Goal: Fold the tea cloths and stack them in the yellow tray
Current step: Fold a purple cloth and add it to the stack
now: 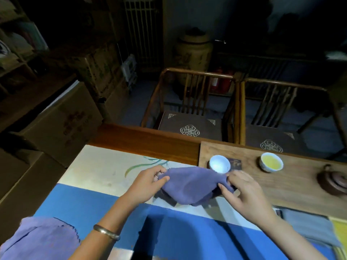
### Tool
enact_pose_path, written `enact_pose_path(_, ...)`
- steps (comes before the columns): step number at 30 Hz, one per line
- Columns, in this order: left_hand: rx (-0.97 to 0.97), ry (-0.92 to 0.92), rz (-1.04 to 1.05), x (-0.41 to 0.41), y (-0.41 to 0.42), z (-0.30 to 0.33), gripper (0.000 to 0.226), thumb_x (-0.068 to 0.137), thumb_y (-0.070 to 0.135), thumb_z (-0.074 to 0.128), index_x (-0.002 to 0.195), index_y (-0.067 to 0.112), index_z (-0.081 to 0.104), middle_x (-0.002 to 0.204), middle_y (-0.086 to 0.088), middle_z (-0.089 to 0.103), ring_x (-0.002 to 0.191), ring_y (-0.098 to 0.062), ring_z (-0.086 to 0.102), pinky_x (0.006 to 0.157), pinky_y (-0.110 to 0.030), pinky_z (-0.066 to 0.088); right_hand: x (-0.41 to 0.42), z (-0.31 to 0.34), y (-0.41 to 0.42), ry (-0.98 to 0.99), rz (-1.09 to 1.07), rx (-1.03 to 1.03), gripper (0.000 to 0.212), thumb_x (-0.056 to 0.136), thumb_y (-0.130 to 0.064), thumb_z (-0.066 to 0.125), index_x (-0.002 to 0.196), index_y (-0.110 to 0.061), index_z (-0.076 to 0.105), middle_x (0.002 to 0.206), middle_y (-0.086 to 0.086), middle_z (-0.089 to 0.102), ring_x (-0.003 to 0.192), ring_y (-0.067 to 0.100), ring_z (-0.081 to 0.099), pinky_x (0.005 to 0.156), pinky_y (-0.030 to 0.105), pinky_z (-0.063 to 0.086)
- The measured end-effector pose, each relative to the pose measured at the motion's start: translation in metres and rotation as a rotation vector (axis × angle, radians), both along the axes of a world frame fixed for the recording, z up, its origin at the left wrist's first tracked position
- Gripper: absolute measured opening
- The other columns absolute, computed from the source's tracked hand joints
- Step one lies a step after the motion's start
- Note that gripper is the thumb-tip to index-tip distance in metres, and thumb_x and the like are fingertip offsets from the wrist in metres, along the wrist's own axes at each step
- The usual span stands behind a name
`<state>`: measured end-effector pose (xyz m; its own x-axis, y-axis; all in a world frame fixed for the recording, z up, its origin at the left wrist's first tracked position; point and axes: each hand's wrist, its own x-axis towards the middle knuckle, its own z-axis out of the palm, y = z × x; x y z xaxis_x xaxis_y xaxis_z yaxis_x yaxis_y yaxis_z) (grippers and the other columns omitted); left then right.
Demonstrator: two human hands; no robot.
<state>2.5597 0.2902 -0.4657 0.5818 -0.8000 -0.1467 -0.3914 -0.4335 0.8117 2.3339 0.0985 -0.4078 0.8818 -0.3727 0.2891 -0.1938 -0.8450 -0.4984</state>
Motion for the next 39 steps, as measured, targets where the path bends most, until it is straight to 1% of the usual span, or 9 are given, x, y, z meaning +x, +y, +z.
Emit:
enact_pose_path(6,0.019,-0.009,-0.160,-0.112,-0.032,0.004,0.009,0.087,0.024,0.063,0.092,0.031,0.061,0.073,0.018,0.065,0.064,0.000,0.055,0.061,-0.018,0.042,-0.131,0.000,-0.012,-0.053,-0.133,0.036,0.030,0.084,-0.017,0.061,0.062,-0.010,0.041,0.062,-0.005,0.039,0.062,0.011,0.037,0.056,0.020,0.027)
enact_pose_path(9,0.034,-0.010,-0.228,-0.168,-0.043,-0.010,0.017,0.088,0.022,0.064,0.078,0.033,0.056,0.062,0.019,0.055,0.056,-0.002,0.046,0.058,-0.019,0.037,-0.189,-0.003,-0.017,-0.029,-0.159,0.045,0.031,0.084,-0.021,0.059,0.062,-0.011,0.040,0.062,-0.005,0.039,0.063,0.010,0.038,0.057,0.020,0.027)
enact_pose_path(12,0.027,0.032,-0.219,-0.218,-0.045,-0.030,0.024,0.088,0.021,0.065,0.070,0.025,0.049,0.058,0.011,0.039,0.055,-0.007,0.034,0.055,-0.023,0.031,-0.238,-0.011,-0.020,0.035,-0.184,0.059,0.031,0.083,-0.016,0.065,0.063,-0.011,0.042,0.061,-0.001,0.044,0.061,0.015,0.041,0.055,0.024,0.029)
enact_pose_path(19,0.201,-0.036,-0.153,-0.282,-0.036,-0.067,0.029,0.082,0.019,0.067,0.064,0.022,0.045,0.054,0.008,0.044,0.054,-0.004,0.041,0.057,-0.025,0.035,-0.295,-0.045,-0.021,0.205,-0.188,0.117,0.032,0.089,-0.030,0.056,0.067,-0.017,0.038,0.060,-0.004,0.044,0.060,0.016,0.042,0.057,0.029,0.027)
enact_pose_path(23,0.471,-0.136,-0.260,-0.292,-0.037,-0.071,0.016,0.085,0.021,0.062,0.100,0.022,0.057,0.094,0.002,0.063,0.094,-0.018,0.060,0.077,-0.027,0.042,-0.299,-0.074,-0.012,0.281,-0.132,0.184,0.026,0.090,-0.033,0.054,0.075,-0.016,0.042,0.066,-0.004,0.048,0.068,0.020,0.046,0.060,0.029,0.028)
enact_pose_path(26,0.371,-0.195,-0.296,-0.301,-0.042,-0.066,0.031,0.088,0.020,0.057,0.118,0.021,0.057,0.115,-0.001,0.060,0.112,-0.018,0.055,0.093,-0.029,0.043,-0.299,-0.089,0.000,0.333,-0.092,0.211,0.021,0.090,-0.032,0.054,0.086,-0.012,0.048,0.075,0.003,0.057,0.076,0.028,0.051,0.065,0.037,0.037)
enact_pose_path(31,0.100,-0.154,-0.524,-0.324,-0.070,-0.039,0.039,0.085,0.013,0.058,0.122,0.024,0.059,0.119,0.005,0.058,0.115,-0.010,0.052,0.098,-0.026,0.041,-0.301,-0.092,0.010,0.313,0.033,0.173,0.013,0.088,-0.028,0.056,0.089,-0.017,0.049,0.082,0.007,0.063,0.077,0.026,0.052,0.062,0.027,0.025)
enact_pose_path(35,0.175,-0.153,-0.757,-0.341,-0.097,-0.026,0.056,0.076,0.018,0.058,0.126,0.043,0.049,0.132,0.013,0.044,0.123,-0.003,0.038,0.098,-0.024,0.038,-0.301,-0.087,0.004,0.358,0.076,0.155,0.015,0.091,-0.033,0.052,0.093,-0.018,0.049,0.084,0.003,0.062,0.079,0.025,0.053,0.063,0.032,0.033)
enact_pose_path(39,0.203,-0.302,-0.873,-0.341,-0.116,-0.021,0.017,0.077,0.029,0.064,0.093,0.028,0.059,0.128,0.007,0.050,0.119,-0.014,0.044,0.092,-0.034,0.044,-0.306,-0.081,-0.003,0.408,0.072,0.156,0.017,0.092,-0.037,0.050,0.099,-0.021,0.053,0.089,0.000,0.063,0.084,0.022,0.056,0.069,0.040,0.043)
